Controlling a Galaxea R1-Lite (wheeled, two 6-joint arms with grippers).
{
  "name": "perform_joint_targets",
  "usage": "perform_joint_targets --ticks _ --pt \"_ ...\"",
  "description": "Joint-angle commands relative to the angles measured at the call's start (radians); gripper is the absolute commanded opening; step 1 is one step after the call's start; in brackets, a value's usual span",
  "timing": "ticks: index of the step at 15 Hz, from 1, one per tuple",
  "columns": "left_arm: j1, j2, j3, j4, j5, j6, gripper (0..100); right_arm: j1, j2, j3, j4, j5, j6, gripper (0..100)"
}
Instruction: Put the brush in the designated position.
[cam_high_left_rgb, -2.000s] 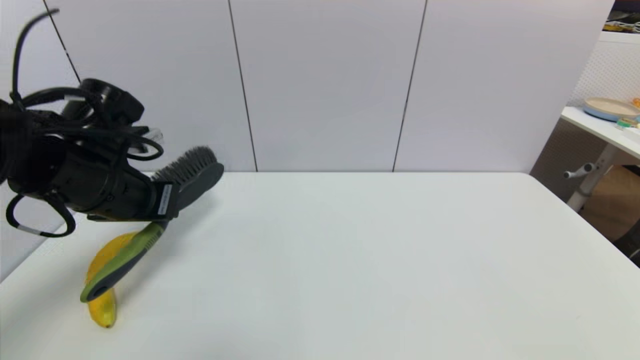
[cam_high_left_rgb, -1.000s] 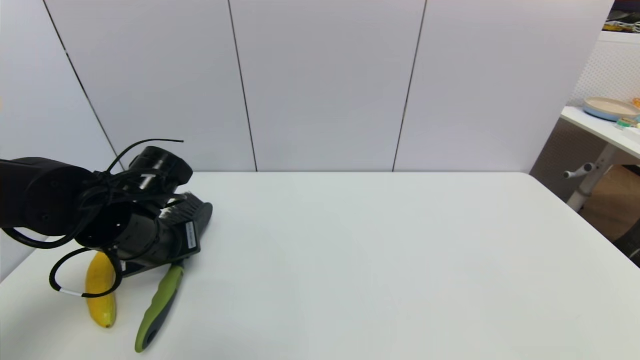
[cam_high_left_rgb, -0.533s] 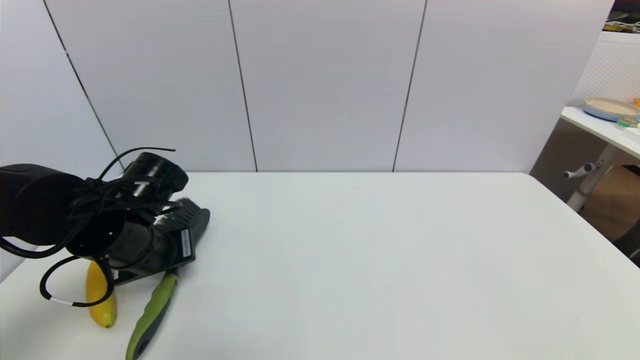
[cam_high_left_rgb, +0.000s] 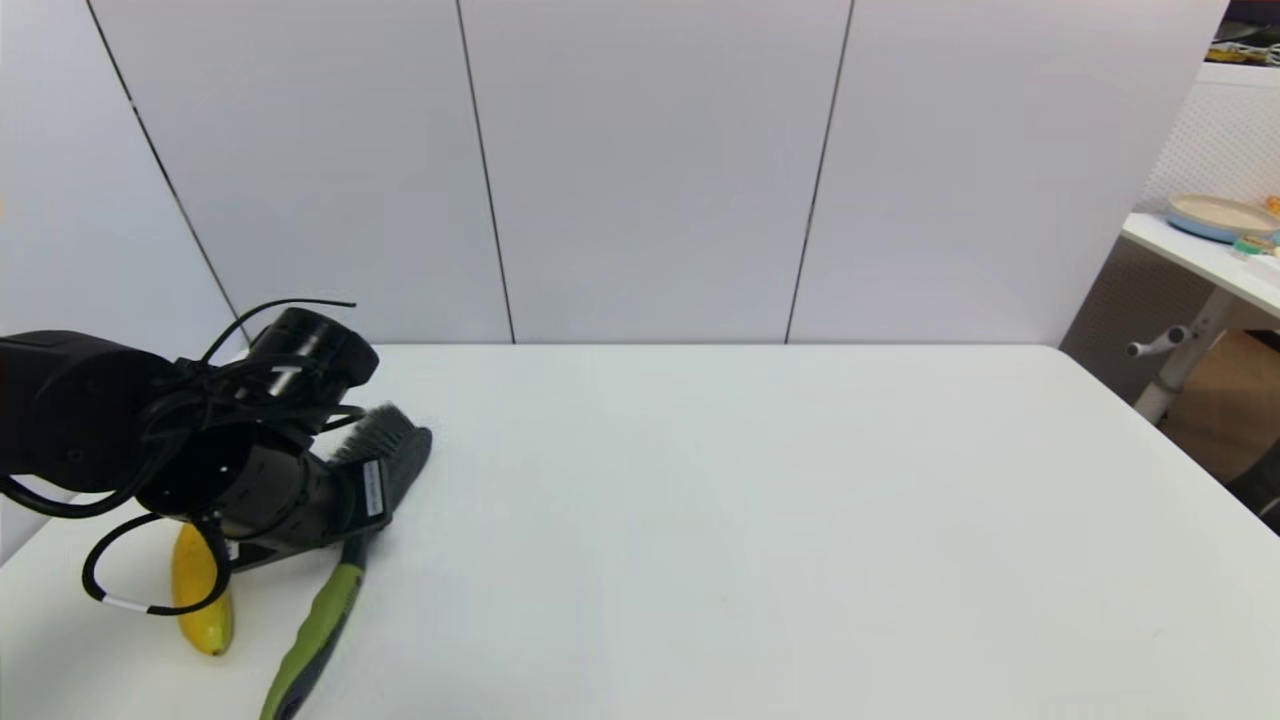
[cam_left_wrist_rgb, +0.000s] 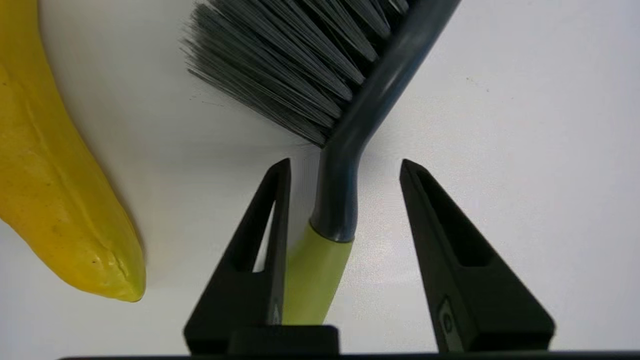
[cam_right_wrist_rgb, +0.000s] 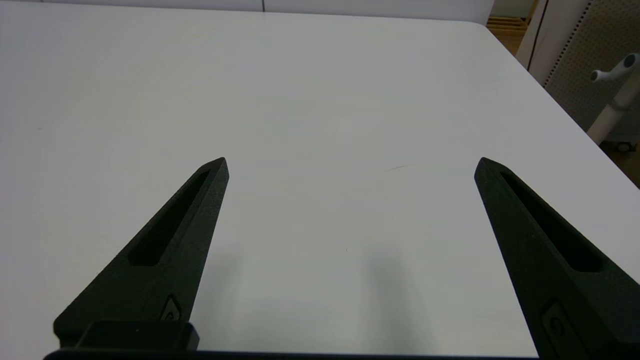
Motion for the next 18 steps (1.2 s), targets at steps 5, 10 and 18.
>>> perform_joint_targets --ticks 5,10,18 --pt "0.001 -0.073 -0.102 0.011 0.006 0.105 100 0.000 0.001 0.002 0.000 0.000 -0.001 100" --pt "-0.013 -0.253 -0.360 0.031 0.004 0.433 100 0.000 0.001 0.002 0.000 0.000 -0.001 100" --pt "0.010 -0.581 -0.259 0.029 -0.016 0.801 100 0.000 0.001 0.002 0.000 0.000 -0.001 100"
